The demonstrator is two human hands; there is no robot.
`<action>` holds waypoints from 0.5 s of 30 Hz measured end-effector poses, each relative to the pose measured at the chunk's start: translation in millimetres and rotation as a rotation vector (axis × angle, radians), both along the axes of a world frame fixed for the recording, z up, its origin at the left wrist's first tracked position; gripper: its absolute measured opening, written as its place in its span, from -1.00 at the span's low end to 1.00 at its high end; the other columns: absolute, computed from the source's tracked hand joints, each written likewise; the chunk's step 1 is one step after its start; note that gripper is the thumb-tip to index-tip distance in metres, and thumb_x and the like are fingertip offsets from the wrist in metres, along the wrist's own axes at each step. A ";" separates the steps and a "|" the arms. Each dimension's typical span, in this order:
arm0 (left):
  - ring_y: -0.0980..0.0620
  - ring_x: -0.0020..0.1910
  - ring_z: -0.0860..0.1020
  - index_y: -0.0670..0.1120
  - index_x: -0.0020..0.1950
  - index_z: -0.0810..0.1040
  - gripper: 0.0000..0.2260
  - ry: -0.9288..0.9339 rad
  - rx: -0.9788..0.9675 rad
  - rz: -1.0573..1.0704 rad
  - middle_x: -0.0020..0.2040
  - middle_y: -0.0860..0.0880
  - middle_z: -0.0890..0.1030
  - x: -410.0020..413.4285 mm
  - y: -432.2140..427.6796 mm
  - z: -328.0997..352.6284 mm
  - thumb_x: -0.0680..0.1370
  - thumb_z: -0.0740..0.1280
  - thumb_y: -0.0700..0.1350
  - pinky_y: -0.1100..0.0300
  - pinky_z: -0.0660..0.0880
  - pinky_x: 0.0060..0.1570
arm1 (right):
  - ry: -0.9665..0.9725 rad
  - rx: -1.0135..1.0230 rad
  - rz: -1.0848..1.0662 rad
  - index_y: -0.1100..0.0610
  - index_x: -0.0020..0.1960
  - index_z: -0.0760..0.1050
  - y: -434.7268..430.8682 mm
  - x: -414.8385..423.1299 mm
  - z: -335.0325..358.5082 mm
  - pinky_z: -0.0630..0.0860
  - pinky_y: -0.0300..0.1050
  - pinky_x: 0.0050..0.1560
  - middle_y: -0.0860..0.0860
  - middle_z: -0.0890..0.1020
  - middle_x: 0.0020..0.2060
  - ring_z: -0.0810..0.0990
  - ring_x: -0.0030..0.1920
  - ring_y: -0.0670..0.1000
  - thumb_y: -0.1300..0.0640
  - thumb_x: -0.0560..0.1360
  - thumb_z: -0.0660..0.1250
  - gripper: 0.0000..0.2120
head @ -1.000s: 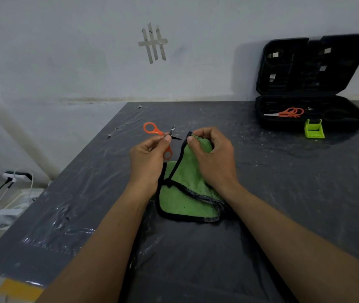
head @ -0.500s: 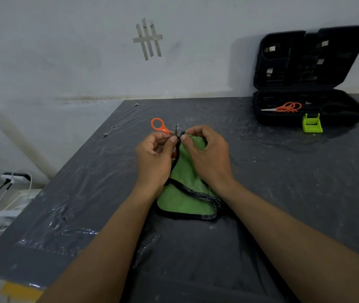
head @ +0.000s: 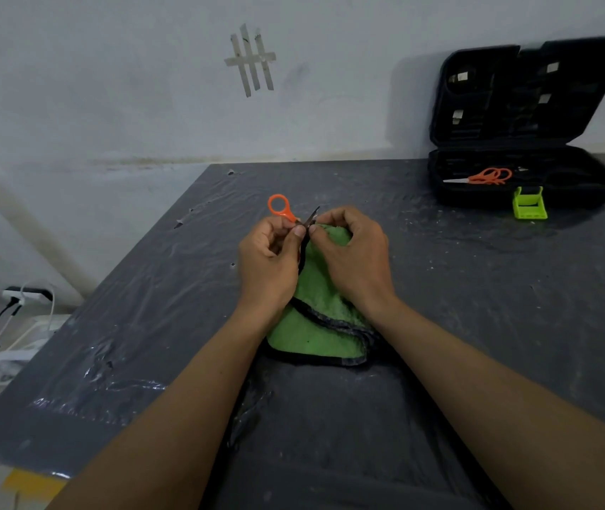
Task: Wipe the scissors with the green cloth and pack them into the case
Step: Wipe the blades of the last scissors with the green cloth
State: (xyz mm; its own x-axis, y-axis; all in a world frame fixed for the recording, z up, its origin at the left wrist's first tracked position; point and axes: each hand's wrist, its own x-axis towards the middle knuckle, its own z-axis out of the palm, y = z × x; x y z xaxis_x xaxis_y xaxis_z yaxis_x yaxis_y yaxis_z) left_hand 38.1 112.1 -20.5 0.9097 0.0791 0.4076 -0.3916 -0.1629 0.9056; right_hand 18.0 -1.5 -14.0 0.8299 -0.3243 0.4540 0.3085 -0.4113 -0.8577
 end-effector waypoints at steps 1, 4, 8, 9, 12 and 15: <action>0.13 -0.35 0.50 -0.04 -0.16 0.54 -0.90 0.000 -0.002 0.002 -0.29 0.00 0.59 0.3 -0.2 -0.1 0.54 0.33 -0.20 0.23 0.44 -0.27 | 0.002 -0.002 -0.006 0.08 -0.12 0.56 0.0 -0.1 0.1 0.50 -0.19 0.00 -0.18 0.59 -0.23 0.57 -0.11 -0.18 0.12 0.47 0.40 -0.96; 0.11 -0.26 0.57 0.00 -0.17 0.54 -0.86 -0.001 -0.010 0.005 -0.24 -0.02 0.62 -1.3 -1.5 1.6 0.54 0.33 -0.21 0.25 0.48 -0.22 | 0.017 0.000 -0.020 0.08 -0.15 0.57 -0.4 0.0 0.2 0.52 -0.08 0.04 -0.17 0.60 -0.25 0.57 -0.13 -0.17 0.13 0.46 0.40 -0.96; 0.14 -0.20 0.61 -0.02 -0.14 0.55 -0.87 0.016 -0.043 -0.008 -0.18 -0.05 0.66 -3.9 -1.3 4.1 0.54 0.32 -0.22 0.29 0.50 -0.18 | 0.043 -0.007 -0.034 0.05 -0.17 0.55 -0.3 1.1 -1.4 0.50 0.13 0.10 -0.16 0.61 -0.25 0.59 -0.10 -0.06 0.11 0.45 0.39 -0.96; 0.15 -0.20 0.61 -0.03 -0.13 0.55 -0.89 0.020 -0.045 -0.007 -0.18 -0.05 0.66 -4.1 -1.3 4.4 0.55 0.32 -0.22 0.29 0.50 -0.18 | 0.046 -0.009 -0.035 0.05 -0.17 0.55 -0.4 1.0 -1.2 0.50 0.14 0.09 -0.16 0.61 -0.25 0.59 -0.09 -0.05 0.11 0.45 0.39 -0.96; 0.18 -0.23 0.60 -0.08 -0.10 0.56 -0.94 0.039 -0.055 -0.002 -0.19 -0.04 0.65 -4.4 -1.2 4.4 0.55 0.32 -0.22 0.24 0.53 -0.19 | 0.062 -0.005 -0.036 0.06 -0.17 0.56 -1.2 0.3 -0.8 0.52 0.11 0.04 -0.15 0.60 -0.25 0.58 -0.10 -0.04 0.12 0.45 0.38 -0.97; 0.16 -0.24 0.59 -0.09 -0.09 0.56 -0.95 0.058 -0.079 0.003 -0.22 0.00 0.64 -4.3 -0.7 5.3 0.55 0.33 -0.21 0.15 0.54 -0.21 | 0.082 -0.005 -0.042 0.05 -0.17 0.55 -2.1 2.0 -2.4 0.55 0.06 -0.02 -0.13 0.61 -0.24 0.58 -0.09 -0.01 0.10 0.44 0.37 -0.97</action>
State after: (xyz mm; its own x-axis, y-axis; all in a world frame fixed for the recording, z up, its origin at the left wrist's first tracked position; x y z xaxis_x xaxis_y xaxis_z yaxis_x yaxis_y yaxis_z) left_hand 33.8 111.5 -15.2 0.9314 0.1115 0.3464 -0.3376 -0.0909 0.9369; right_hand 20.0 -3.6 -16.4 0.8503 -0.3574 0.3864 0.2195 -0.4266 -0.8774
